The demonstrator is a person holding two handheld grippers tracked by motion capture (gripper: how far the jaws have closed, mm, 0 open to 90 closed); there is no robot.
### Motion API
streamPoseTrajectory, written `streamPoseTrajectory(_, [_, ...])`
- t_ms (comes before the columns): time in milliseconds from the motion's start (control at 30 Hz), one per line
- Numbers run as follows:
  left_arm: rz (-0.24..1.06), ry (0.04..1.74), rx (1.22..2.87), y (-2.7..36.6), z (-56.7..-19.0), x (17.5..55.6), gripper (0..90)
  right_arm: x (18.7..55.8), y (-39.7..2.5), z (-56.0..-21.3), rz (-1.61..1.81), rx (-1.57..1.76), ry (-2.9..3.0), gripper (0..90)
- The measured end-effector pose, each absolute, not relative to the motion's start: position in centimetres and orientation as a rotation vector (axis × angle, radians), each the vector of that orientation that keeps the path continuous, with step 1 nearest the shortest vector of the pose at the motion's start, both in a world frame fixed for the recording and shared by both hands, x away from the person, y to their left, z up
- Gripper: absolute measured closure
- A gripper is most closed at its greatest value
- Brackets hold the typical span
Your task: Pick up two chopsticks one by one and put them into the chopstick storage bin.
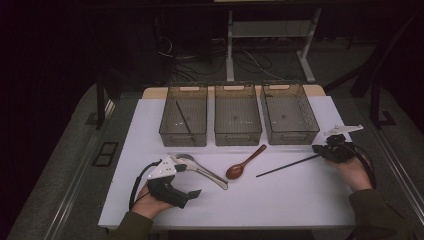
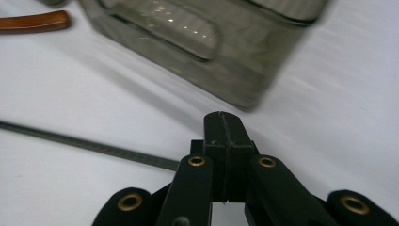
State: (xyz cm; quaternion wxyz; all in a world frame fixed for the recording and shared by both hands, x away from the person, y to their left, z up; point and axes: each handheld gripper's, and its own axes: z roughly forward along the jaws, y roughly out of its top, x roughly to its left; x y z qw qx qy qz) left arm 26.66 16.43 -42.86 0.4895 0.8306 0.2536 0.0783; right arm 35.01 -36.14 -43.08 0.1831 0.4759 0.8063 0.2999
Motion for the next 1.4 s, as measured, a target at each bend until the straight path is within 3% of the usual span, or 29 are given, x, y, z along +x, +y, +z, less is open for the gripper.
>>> streamPoseTrajectory(333, [0.188, 0.617, 2.02, 16.4, -42.9, 26.7, 1.0, 35.3, -39.4, -43.9, 0.819, 1.459, 2.231, 88.8])
streamPoseTrajectory(1400, [0.186, 0.615, 2.027, 16.3, -43.0, 26.7, 1.0, 36.1, -38.1, -44.4, 0.85, 1.399, 2.303, 88.7])
